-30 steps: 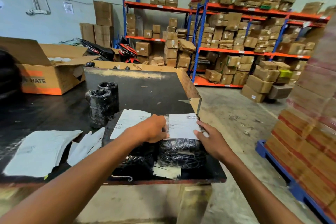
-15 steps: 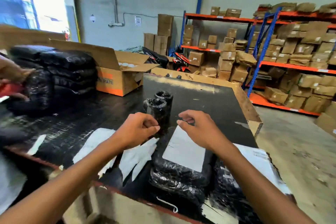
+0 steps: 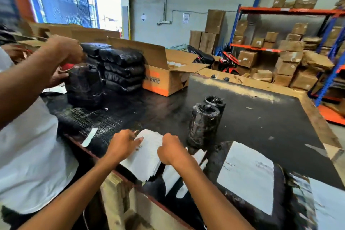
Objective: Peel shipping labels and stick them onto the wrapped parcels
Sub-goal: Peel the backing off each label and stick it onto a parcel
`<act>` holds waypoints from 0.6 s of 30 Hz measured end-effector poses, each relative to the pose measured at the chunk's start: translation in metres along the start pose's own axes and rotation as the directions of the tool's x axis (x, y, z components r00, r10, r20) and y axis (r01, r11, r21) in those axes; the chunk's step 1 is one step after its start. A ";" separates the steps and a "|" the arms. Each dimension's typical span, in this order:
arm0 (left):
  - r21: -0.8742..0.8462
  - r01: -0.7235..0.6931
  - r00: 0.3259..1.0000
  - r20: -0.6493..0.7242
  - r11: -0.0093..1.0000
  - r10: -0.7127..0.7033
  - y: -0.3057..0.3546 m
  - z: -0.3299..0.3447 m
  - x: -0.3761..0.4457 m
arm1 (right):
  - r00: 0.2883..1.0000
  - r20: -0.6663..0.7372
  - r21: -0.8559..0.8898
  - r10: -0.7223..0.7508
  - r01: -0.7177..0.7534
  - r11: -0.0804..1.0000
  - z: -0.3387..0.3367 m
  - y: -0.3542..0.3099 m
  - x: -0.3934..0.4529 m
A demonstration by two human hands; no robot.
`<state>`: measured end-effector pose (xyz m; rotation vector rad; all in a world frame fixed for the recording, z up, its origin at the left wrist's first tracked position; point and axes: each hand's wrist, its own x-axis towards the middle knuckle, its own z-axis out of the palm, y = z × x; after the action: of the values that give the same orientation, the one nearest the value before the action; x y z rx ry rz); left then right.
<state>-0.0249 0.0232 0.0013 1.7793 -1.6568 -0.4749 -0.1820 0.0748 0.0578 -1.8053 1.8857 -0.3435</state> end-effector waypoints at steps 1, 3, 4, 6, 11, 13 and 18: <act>-0.063 -0.006 1.000 0.007 0.998 0.006 -0.005 0.001 0.005 | 1.000 0.003 0.019 0.022 -0.023 1.000 0.006 0.000 0.003; -0.198 0.020 1.000 0.025 0.980 -0.015 -0.013 0.003 0.011 | 0.998 -0.010 0.055 0.060 -0.059 0.997 0.014 0.000 0.007; -0.265 0.050 0.998 0.047 0.963 -0.038 -0.016 0.004 0.014 | 0.997 -0.025 0.066 0.070 -0.069 0.995 0.016 -0.002 0.009; -0.340 0.094 0.994 0.088 0.936 -0.067 -0.021 0.009 0.018 | 0.996 -0.047 0.079 0.078 -0.074 0.994 0.022 -0.003 0.011; -0.385 0.060 0.986 0.166 0.921 0.006 -0.031 0.011 0.034 | 0.989 -0.103 0.150 0.103 -0.087 0.985 0.039 0.000 0.014; -0.339 -0.026 0.991 0.113 0.940 0.068 -0.035 0.008 0.039 | 0.985 -0.139 0.190 0.098 -0.071 0.979 0.042 0.004 0.014; -0.499 -0.047 0.995 0.056 0.865 0.087 -0.020 -0.013 0.036 | 0.948 -0.317 0.282 0.017 0.077 0.956 0.043 0.010 0.009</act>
<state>0.0036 -0.0098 0.0037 1.3286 -1.4682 -0.8621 -0.1683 0.0733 0.0148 -1.6542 1.8921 -0.9217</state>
